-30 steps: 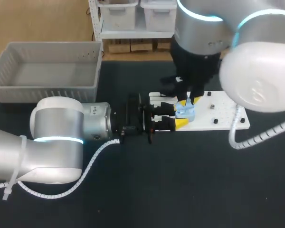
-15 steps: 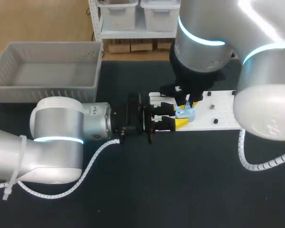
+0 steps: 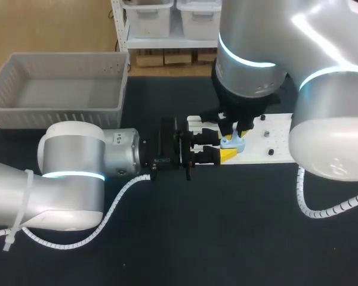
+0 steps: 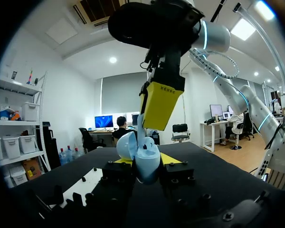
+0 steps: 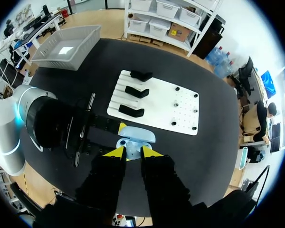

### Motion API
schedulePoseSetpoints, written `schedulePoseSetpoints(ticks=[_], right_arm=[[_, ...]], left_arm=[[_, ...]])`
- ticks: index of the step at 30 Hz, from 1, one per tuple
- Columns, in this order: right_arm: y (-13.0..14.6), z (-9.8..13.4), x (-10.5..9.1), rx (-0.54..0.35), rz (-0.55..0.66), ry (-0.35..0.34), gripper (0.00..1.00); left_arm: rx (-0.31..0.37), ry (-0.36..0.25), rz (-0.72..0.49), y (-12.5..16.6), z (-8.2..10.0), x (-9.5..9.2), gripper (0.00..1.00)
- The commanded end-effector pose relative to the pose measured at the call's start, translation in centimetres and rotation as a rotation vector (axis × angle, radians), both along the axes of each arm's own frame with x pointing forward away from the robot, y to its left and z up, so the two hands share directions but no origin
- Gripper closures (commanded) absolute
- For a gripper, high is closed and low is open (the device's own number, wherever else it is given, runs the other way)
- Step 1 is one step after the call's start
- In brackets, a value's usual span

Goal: Pick up each earbud case from the left stands, insert the matching earbuds, close the lid, and place the case in the box.

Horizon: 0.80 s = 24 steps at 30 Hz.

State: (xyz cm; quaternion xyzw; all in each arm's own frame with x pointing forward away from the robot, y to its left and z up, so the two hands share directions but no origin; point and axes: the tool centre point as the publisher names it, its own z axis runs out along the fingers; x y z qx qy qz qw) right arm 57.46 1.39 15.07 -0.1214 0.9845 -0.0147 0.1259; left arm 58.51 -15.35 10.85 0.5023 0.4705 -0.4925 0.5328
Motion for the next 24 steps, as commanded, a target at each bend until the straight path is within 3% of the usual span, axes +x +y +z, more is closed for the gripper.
schedulePoseSetpoints(ticks=[1,24], right_arm=[[-0.02,-0.01,0.18,-0.008,0.003,0.011,1.0],[-0.19,0.6,-0.52,-0.011,0.013,0.013,1.0]], left_arm=[[-0.001,-0.003,0.008,-0.06,-0.06,-0.17,1.0],[-0.001,-0.003,0.008,-0.06,-0.06,-0.17,1.0]])
